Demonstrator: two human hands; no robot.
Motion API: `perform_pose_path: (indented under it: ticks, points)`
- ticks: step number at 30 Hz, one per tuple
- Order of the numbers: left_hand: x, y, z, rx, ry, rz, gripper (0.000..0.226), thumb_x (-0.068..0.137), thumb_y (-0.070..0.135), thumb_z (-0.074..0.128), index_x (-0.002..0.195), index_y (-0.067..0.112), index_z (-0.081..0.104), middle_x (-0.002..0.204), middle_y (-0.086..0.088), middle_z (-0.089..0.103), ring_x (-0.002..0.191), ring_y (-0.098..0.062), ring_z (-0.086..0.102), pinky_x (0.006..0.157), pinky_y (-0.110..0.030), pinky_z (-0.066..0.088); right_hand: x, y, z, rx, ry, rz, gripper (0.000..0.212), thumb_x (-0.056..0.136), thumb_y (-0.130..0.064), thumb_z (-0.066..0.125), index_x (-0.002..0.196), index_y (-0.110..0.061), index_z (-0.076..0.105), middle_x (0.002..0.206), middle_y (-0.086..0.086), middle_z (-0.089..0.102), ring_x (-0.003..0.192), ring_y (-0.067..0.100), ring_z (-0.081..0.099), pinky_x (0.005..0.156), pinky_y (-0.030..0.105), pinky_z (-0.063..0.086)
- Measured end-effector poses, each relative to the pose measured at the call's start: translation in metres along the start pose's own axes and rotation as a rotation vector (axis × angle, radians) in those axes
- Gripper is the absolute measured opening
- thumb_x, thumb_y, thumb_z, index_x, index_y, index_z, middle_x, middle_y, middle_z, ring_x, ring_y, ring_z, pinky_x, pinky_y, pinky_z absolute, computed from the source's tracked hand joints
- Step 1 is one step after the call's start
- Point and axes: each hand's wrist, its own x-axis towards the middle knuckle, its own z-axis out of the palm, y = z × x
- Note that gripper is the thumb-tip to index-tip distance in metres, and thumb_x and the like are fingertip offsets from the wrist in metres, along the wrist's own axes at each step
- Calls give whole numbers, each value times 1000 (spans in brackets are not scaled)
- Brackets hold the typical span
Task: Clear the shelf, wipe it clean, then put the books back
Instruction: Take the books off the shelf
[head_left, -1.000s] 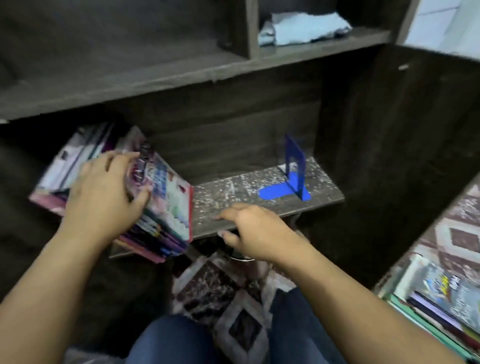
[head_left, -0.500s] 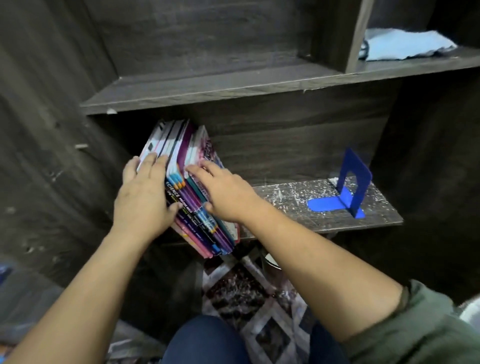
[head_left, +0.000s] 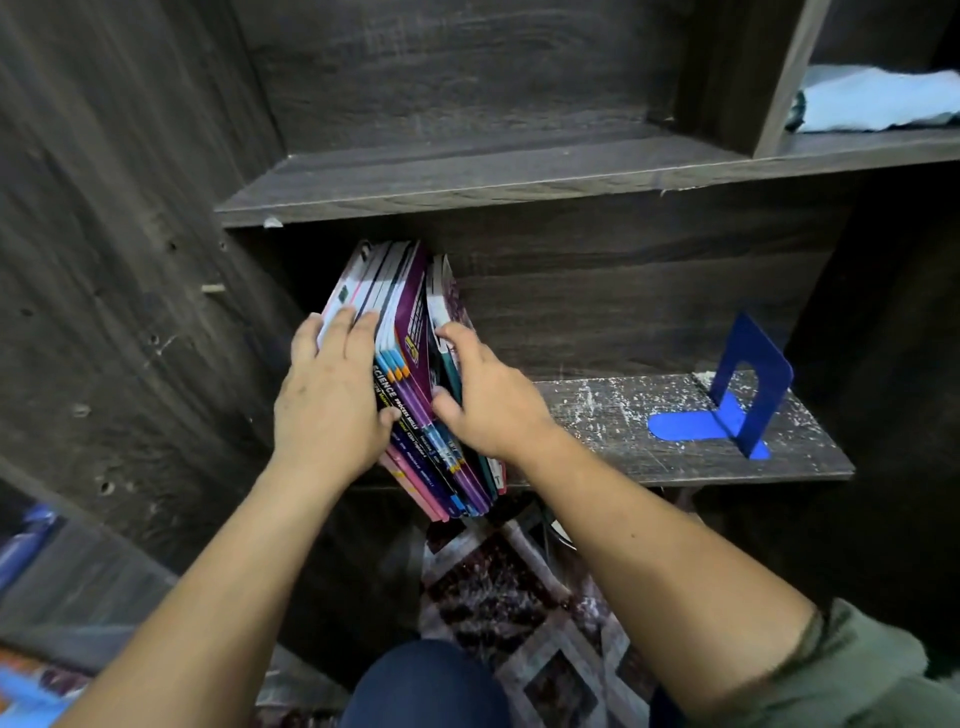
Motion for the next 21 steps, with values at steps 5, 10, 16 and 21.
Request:
perform_pose_path:
  ticks: [5, 10, 16, 21]
  points:
    - [0, 0, 0, 10, 7, -4, 103, 68, 30, 84, 150, 17, 23, 155, -3, 25, 142, -28, 15, 112, -46, 33, -1, 5, -3, 56, -31, -27, 75, 84, -51, 62, 142, -34, 17, 140, 9, 50, 108, 34, 61, 88, 46, 52]
    - [0, 1, 0, 9, 4, -13, 103, 69, 30, 84, 151, 18, 23, 156, -2, 24, 143, -28, 14, 112, -46, 32, 1, 4, 1, 64, -54, -26, 74, 85, -52, 62, 142, -35, 18, 142, 8, 48, 110, 32, 61, 89, 48, 52]
    - [0, 3, -1, 9, 4, -7, 103, 70, 30, 84, 151, 18, 22, 156, -2, 23, 143, -28, 14, 111, -46, 34, 2, 4, 2, 89, -35, -23, 69, 88, -53, 58, 141, -35, 19, 141, 8, 48, 111, 32, 60, 89, 49, 52]
    - [1, 2, 0, 13, 10, -2, 101, 70, 30, 84, 151, 17, 24, 156, -3, 25, 142, -28, 16, 112, -45, 34, 2, 1, 6, 84, -50, -40, 70, 87, -60, 55, 142, -35, 20, 139, 10, 48, 109, 35, 60, 85, 51, 53]
